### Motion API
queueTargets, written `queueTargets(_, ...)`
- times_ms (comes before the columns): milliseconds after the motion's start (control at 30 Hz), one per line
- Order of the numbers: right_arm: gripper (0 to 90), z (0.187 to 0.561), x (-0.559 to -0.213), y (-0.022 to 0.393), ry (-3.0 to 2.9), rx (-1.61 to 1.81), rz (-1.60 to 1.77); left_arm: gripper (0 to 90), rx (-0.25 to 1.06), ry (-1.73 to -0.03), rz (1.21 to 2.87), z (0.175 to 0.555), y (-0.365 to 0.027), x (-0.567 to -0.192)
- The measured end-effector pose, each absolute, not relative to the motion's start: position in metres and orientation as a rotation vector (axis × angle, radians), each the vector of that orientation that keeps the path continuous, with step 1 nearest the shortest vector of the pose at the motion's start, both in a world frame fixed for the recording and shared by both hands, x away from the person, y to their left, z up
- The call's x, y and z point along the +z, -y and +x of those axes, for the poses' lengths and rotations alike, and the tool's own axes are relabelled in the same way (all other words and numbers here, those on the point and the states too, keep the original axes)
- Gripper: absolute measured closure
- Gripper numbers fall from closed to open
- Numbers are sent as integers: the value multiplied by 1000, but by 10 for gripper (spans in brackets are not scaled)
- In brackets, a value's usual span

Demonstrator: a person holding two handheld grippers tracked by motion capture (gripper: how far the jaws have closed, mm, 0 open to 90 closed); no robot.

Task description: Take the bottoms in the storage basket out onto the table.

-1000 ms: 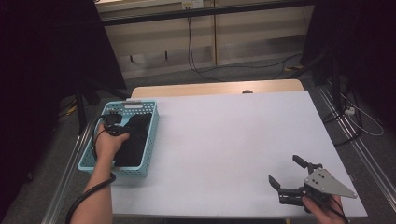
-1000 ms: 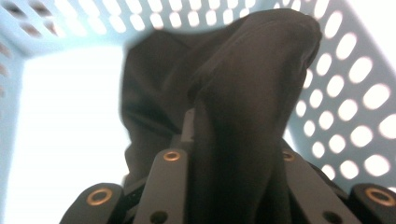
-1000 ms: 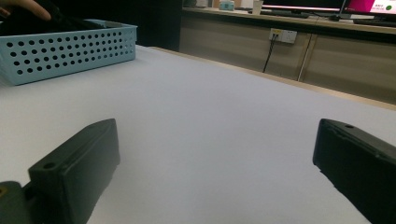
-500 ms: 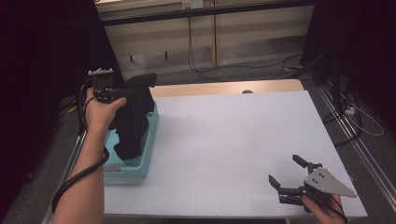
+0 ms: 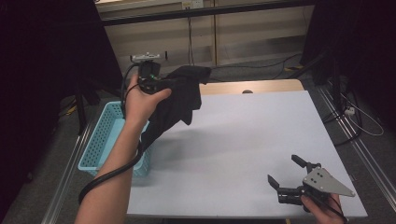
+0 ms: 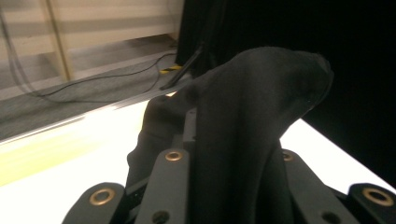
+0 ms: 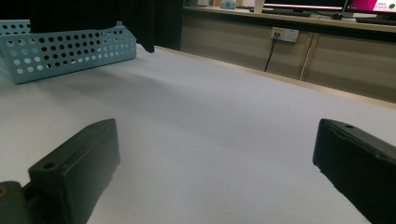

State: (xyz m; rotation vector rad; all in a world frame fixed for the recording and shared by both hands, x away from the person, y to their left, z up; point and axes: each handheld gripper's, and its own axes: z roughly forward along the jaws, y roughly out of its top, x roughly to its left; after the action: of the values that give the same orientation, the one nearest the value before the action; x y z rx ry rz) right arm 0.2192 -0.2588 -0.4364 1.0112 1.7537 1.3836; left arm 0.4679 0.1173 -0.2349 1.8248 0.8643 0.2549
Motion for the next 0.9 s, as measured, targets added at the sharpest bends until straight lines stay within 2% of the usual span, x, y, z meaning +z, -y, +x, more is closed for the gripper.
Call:
queueTargets(267,0,219,-437,260,-1758,1386,1009,773,172,-790,1802,459,-69,-227)
queueTargets(367,0,219,-437,260,-1756,1386,1011,773,175,-772,1799,457,-62,-228)
queueTargets(467,0,219,-437,259,-1759,1386,1009,771,156,-758,1796,456,-58,-238)
queueTargets(600,0,219,-437,259,-1761,1385,1010,760,113,-711,1814,456,-58,-270)
queueTargets(633,0,219,-437,259,-1765,1386,1011,723,134,-690,1833,456,-58,-275)
queueTargets(667,0,219,-438,259,-1764,1384,1012,646,178,-668,1840,456,-59,-281)
queueTargets(733,0,219,-438,258,-1773,1377,1005,337,266,-643,1833,458,-62,-296)
queueTargets(867,0,220,-438,255,-1794,1352,987,215,232,-684,1825,457,-73,-311)
queueTargets(900,0,220,-438,255,-1794,1352,987,215,230,-697,1829,457,-76,-316)
